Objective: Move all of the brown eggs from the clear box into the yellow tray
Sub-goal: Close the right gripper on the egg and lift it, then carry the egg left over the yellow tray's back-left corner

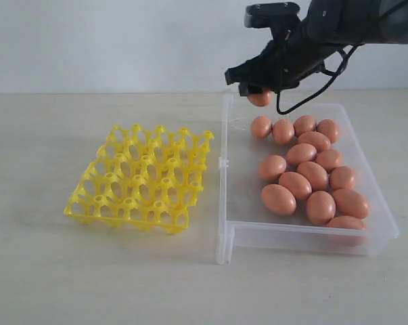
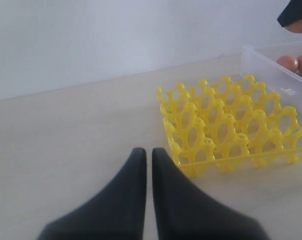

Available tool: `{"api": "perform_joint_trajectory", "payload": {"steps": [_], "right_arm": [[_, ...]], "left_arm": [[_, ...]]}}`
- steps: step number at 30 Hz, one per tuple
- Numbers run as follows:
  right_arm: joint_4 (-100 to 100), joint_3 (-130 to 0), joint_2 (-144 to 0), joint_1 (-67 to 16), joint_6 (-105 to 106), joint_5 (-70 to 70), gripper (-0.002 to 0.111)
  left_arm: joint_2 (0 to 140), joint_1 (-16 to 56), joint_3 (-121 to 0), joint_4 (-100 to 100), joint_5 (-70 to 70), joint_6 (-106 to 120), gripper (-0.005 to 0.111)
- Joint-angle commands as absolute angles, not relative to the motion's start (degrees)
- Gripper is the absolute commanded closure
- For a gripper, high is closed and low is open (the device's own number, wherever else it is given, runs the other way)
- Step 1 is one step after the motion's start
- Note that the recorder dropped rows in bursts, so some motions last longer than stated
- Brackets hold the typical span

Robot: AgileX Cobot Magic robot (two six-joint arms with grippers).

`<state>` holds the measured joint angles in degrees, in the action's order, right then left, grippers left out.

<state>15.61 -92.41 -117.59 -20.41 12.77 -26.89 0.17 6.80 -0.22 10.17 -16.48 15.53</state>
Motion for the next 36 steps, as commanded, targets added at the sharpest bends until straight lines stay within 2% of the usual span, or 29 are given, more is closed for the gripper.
{"api": "perform_joint_trajectory", "payload": {"steps": [1,4,11,15,23,31,36], "right_arm": [[35.40,-92.70,-115.59,-25.11,32.40,-24.15,0.108],[60.77,-92.70,-115.59,-30.02,57.34,-27.75,0.108],[99.52,-92.70,-116.93,-38.72,101.12,-25.35,0.108],[99.95,-93.26,-121.04,-39.85,110.91,-23.71,0.108],[99.95,-93.26,-127.52,-39.85,104.63,-9.44,0.108],[98.76,-93.26,-124.28,-42.36,104.53,-0.33,0.108],[97.45,-93.26,-120.34,-47.21,122.04,24.28,0.108]], "left_arm": [[0.00,7.14,0.00,10.09,-16.25,15.54,0.103],[0.00,7.14,0.00,10.09,-16.25,15.54,0.103],[0.00,7.14,0.00,10.09,-16.25,15.54,0.103],[0.00,7.14,0.00,10.09,-16.25,15.54,0.103],[0.00,7.14,0.00,10.09,-16.25,15.54,0.103],[0.00,7.14,0.00,10.09,-16.25,15.54,0.103],[0.00,7.14,0.00,10.09,-16.25,15.54,0.103]]}}
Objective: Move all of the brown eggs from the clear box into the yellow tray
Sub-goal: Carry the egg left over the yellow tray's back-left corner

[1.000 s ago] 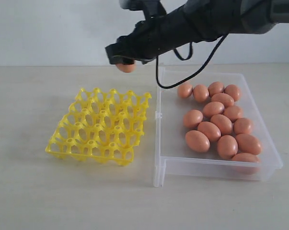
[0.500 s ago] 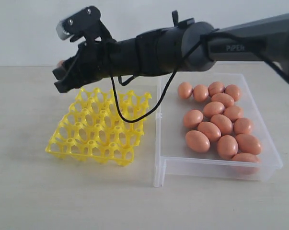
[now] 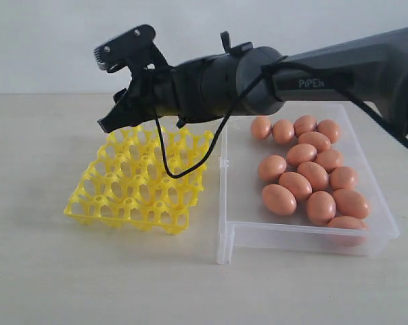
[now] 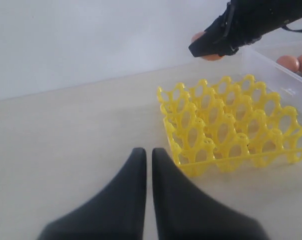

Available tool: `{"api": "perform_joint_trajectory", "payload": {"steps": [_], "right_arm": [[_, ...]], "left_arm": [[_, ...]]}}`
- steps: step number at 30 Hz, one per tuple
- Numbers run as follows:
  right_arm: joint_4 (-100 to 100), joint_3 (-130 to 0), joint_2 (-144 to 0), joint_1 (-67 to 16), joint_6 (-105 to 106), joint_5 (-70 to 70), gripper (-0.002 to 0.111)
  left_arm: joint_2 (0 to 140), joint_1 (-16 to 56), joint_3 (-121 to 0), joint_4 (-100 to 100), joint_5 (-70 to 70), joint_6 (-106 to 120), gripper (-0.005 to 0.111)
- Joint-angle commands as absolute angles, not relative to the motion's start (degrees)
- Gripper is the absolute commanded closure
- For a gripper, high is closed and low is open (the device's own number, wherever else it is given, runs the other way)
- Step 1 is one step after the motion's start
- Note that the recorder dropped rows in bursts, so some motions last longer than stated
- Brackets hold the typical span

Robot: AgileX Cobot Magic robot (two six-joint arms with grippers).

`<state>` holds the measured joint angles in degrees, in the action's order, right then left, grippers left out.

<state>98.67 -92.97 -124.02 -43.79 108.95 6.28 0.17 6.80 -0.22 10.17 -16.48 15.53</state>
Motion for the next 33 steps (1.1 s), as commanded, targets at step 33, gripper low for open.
{"api": "perform_joint_trajectory", "payload": {"steps": [33], "right_arm": [[82.86,-93.12,-112.67,-51.19,84.63,-39.98,0.108]], "left_arm": [[0.00,7.14,0.00,10.09,-16.25,15.54,0.103]]}}
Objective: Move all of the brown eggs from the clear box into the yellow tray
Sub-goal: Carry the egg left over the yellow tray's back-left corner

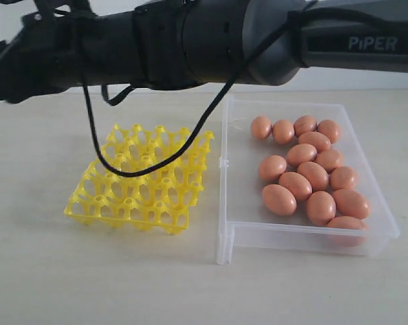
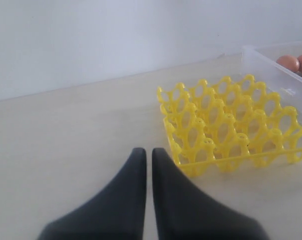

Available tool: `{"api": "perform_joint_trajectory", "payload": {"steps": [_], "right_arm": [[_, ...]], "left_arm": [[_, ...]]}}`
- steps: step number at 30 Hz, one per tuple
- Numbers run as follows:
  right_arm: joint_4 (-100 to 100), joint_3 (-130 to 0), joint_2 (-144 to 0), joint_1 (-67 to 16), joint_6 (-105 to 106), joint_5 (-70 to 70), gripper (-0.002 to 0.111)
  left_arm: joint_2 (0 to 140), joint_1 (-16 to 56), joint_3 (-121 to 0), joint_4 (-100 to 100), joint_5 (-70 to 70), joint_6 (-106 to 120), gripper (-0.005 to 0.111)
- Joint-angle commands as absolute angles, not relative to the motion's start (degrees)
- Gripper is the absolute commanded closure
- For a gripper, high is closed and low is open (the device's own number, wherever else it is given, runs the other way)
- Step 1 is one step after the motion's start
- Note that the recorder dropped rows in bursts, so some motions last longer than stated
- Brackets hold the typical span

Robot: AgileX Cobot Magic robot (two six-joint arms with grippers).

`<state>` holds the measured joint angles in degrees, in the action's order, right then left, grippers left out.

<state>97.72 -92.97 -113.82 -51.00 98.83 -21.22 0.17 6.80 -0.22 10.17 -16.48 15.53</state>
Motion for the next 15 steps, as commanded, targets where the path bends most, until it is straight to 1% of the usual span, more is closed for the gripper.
{"api": "perform_joint_trajectory", "payload": {"steps": [1,4,8,11,13,15], "right_arm": [[76.23,-93.24,-112.67,-51.19,78.85,-42.77,0.108],[55.80,-93.24,-112.67,-51.19,62.96,-43.57,0.108],[18.49,-93.24,-112.67,-51.19,32.02,-35.76,0.108],[-4.71,-93.24,-112.67,-50.81,8.69,-30.04,0.108],[-12.22,-92.84,-112.67,-49.74,0.56,-24.83,0.108],[-13.22,-91.09,-112.67,-48.35,-4.34,-16.26,0.108]], "left_arm": [[0.00,7.14,0.00,10.09,-16.25,15.54,0.103],[0.00,7.14,0.00,10.09,-16.25,15.54,0.103],[0.00,7.14,0.00,10.09,-16.25,15.54,0.103],[0.00,7.14,0.00,10.09,-16.25,15.54,0.103],[0.00,7.14,0.00,10.09,-16.25,15.54,0.103],[0.00,7.14,0.00,10.09,-16.25,15.54,0.103]]}}
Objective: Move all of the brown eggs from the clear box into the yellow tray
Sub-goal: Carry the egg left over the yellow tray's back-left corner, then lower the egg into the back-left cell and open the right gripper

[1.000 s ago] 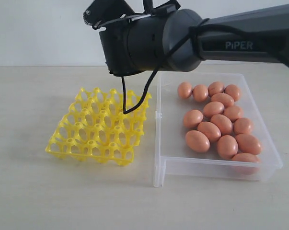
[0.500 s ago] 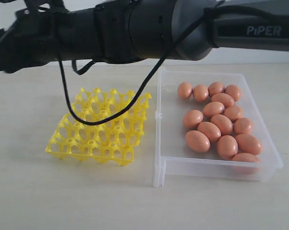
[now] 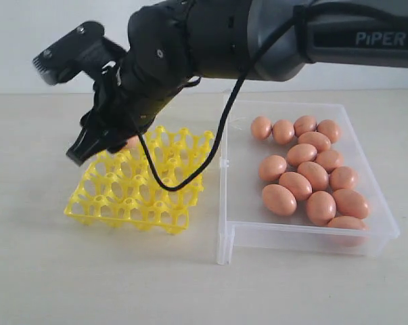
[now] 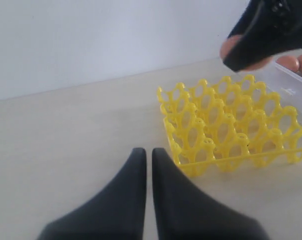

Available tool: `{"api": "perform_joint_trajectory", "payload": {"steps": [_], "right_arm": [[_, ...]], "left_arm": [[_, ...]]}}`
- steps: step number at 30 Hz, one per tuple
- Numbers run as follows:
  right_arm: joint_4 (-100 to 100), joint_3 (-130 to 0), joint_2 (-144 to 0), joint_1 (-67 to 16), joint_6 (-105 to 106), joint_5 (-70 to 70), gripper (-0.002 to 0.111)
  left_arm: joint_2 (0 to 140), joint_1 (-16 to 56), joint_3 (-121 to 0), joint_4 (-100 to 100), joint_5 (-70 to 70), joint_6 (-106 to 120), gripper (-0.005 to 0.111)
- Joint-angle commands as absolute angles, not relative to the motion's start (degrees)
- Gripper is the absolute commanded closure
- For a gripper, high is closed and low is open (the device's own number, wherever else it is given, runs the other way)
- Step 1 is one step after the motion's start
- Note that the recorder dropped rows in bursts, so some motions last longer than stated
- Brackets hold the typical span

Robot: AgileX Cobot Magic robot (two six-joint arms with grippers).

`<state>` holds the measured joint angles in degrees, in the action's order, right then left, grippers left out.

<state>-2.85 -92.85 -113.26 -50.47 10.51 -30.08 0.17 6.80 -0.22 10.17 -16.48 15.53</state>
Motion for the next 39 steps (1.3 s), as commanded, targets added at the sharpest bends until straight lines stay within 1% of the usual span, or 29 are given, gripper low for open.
{"api": "perform_joint_trajectory", "payload": {"steps": [1,5,9,18,22,25,33,39], "right_arm": [[-12.52,-89.81,-112.67,-47.50,-6.49,-10.62,0.108],[-12.12,-83.22,-112.67,-44.45,-12.99,15.25,0.108],[-9.03,-77.89,-114.19,-42.36,-13.82,34.04,0.108],[-8.81,-80.19,-126.91,-40.55,-13.23,49.43,0.108],[-8.81,-85.41,-133.49,-40.55,-13.18,53.17,0.108],[-9.39,-90.13,-137.89,-40.55,-14.89,53.02,0.108],[-9.37,-103.04,-145.61,-40.55,-19.54,40.75,0.108],[-9.37,-106.42,-147.86,-40.55,-19.54,34.18,0.108]], "left_arm": [[0.00,7.14,0.00,10.09,-16.25,15.54,0.103],[0.00,7.14,0.00,10.09,-16.25,15.54,0.103],[0.00,7.14,0.00,10.09,-16.25,15.54,0.103],[0.00,7.14,0.00,10.09,-16.25,15.54,0.103],[0.00,7.14,0.00,10.09,-16.25,15.54,0.103],[0.00,7.14,0.00,10.09,-16.25,15.54,0.103],[0.00,7.14,0.00,10.09,-16.25,15.54,0.103],[0.00,7.14,0.00,10.09,-16.25,15.54,0.103]]}}
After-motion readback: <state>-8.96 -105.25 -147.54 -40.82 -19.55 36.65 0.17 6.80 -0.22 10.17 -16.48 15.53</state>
